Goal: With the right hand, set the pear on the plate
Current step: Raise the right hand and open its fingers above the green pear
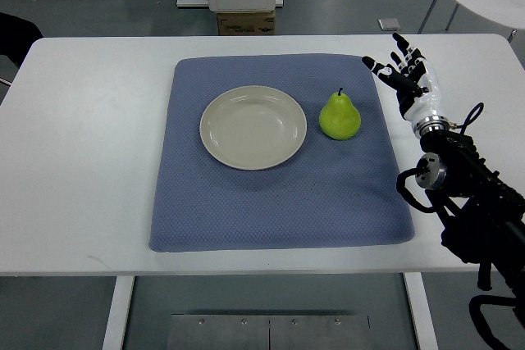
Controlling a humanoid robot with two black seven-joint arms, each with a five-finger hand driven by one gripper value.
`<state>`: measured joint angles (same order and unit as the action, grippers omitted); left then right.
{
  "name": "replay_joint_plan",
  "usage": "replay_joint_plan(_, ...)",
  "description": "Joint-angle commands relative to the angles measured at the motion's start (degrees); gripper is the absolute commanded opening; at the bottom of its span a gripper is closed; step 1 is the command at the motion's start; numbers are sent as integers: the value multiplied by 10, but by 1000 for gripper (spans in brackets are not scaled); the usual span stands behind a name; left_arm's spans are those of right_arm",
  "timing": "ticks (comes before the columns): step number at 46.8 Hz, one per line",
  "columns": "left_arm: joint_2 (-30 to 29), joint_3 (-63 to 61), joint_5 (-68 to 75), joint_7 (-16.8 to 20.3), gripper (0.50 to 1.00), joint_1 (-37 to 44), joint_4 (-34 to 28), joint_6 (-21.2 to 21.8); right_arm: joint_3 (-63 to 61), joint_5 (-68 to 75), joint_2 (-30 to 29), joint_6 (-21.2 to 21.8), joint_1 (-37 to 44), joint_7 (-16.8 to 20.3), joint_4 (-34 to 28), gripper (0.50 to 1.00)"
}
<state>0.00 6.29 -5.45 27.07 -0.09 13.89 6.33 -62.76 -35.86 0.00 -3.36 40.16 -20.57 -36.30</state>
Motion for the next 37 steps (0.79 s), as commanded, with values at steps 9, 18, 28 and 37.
replay_joint_plan(9, 0, 0, 0, 0, 1000, 2, 1, 0, -1, 0, 0, -1, 0, -5, 0, 1000)
replay_joint_plan(18, 0, 0, 0, 0, 1000, 1, 0, 0, -1, 0, 0, 0, -1, -20, 0, 1000)
replay_joint_plan(28, 0, 0, 0, 0, 1000, 1, 0, 0, 0, 2, 0, 0, 0, -21, -1, 1000)
replay_joint_plan(37, 0, 0, 0, 0, 1000, 1, 0, 0, 0, 2, 0, 0, 1, -22, 0, 1000)
